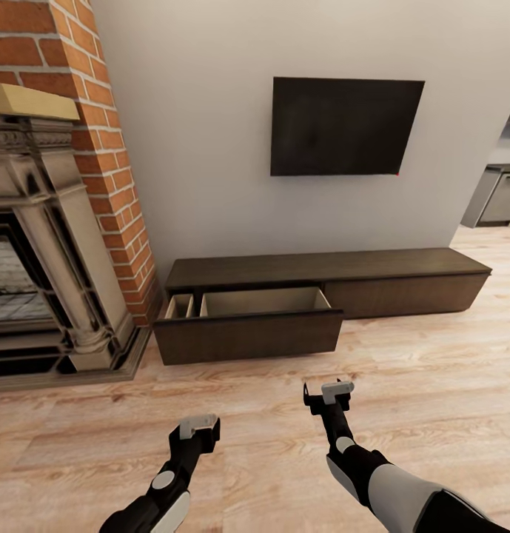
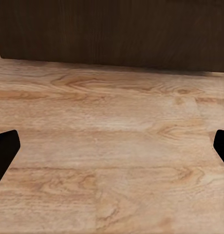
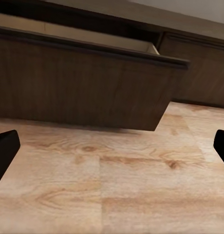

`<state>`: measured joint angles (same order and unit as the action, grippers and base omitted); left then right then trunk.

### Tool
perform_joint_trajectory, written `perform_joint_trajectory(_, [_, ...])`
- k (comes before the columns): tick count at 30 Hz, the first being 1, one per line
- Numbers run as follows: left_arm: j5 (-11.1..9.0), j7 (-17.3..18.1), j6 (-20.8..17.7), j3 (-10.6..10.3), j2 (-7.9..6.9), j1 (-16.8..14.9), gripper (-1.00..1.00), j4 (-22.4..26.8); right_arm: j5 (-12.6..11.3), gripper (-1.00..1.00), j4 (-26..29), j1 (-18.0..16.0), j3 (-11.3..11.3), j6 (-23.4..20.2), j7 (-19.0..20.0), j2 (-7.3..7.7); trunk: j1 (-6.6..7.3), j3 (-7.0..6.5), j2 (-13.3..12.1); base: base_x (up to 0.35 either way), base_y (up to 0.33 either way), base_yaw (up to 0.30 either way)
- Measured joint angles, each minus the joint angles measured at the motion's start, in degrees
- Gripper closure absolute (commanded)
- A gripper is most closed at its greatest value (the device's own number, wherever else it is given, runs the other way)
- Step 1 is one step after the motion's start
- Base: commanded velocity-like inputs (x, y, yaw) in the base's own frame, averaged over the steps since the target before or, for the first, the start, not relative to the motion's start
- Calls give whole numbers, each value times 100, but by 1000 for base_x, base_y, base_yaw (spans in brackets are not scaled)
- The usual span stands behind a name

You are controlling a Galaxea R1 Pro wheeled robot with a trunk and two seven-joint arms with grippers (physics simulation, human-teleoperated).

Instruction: Place each of the two pumpkins and all three candles from the living room inside a cabinet in the living room (use any cabinet), then make sure every cabinet is closed, and position the cauldron so it is next to a table in the living room.

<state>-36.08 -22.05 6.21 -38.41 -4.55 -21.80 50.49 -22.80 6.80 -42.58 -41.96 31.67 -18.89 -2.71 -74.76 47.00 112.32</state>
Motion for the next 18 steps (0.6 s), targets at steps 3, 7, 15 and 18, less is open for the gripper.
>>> perform_joint_trajectory(3, [15, 6, -3, 9, -28, 0, -100, 51, -1, -100, 1, 0, 0, -10, 2, 0, -66, 54, 120, 0, 0, 0])
perform_joint_trajectory(7, [20, 11, -45, 23, -71, 0, -100, 295, -1, -100, -6, 0, -4, -37, 5, -6, -154, 126, 281, 0, 0, 0])
perform_joint_trajectory(15, [20, -86, -61, 28, -86, 0, -100, 368, 5, -100, 0, 0, -5, -2, 24, 0, -330, 269, 602, 0, 0, 0])
perform_joint_trajectory(18, [20, -90, -63, 33, -83, 0, -100, 370, 5, -100, 1, 0, -6, 0, 26, 0, -395, 323, 722, 0, 0, 0])
